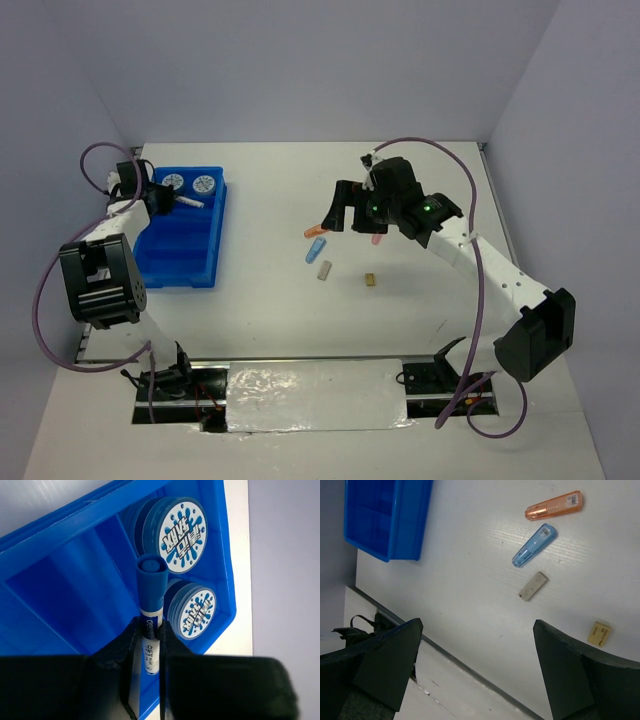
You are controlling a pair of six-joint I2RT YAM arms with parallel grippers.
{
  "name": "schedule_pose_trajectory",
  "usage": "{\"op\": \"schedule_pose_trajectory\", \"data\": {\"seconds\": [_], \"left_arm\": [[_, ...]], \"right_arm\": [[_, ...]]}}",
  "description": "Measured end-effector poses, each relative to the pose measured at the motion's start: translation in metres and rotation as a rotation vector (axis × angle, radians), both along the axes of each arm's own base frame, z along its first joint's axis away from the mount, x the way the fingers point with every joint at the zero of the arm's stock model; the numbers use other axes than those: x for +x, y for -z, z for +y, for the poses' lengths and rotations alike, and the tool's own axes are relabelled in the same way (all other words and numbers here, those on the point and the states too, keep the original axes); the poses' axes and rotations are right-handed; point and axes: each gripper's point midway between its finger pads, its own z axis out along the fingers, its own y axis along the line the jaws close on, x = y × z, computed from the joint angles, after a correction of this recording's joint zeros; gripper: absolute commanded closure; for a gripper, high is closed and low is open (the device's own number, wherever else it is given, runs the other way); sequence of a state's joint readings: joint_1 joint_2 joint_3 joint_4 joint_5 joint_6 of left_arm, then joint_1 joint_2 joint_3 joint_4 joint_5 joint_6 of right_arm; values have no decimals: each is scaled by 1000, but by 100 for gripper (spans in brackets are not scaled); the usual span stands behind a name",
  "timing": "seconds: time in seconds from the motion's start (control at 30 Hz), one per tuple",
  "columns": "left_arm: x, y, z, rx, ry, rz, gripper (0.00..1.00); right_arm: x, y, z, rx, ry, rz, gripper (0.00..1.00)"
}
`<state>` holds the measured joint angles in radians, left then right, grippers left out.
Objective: Sort the stationery into containers
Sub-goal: Place the pen in the storage box, then pick up the stationery from the center of the board.
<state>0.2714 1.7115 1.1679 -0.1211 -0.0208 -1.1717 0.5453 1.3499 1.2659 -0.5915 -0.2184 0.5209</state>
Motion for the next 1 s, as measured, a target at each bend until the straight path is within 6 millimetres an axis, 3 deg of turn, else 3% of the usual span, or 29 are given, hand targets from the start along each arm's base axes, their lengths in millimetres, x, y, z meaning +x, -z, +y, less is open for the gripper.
{"op": "schedule_pose_trajectory", "data": {"seconds": [0.13, 0.47, 0.53, 0.63, 0.7, 0.8, 0.87, 0.9, 1.0], "left_arm": [[3, 1, 1, 1, -1, -12, 46], [-6, 14, -4, -15, 6, 6, 26], [-7, 8, -9, -5, 40, 0, 17], [2, -21, -19, 73, 146, 15, 8], [20, -64, -36, 181, 254, -15, 4], [36, -132, -81, 340, 422, -115, 1], [27, -159, -117, 421, 542, -162, 1], [16, -163, -134, 448, 603, -162, 1], [-21, -157, -166, 498, 745, -116, 1]], "right_arm": [[-3, 2, -1, -11, -14, 3, 0], [-2, 4, 0, -25, -30, 9, 0], [6, 11, 1, -58, -24, 21, 0], [24, 32, 4, -143, 4, 54, 0], [35, 55, 5, -215, 26, 88, 0], [43, 97, 4, -328, 45, 162, 0], [44, 121, 3, -394, 64, 213, 0], [44, 130, 3, -417, 75, 230, 0], [38, 144, 3, -476, 124, 256, 0]]}}
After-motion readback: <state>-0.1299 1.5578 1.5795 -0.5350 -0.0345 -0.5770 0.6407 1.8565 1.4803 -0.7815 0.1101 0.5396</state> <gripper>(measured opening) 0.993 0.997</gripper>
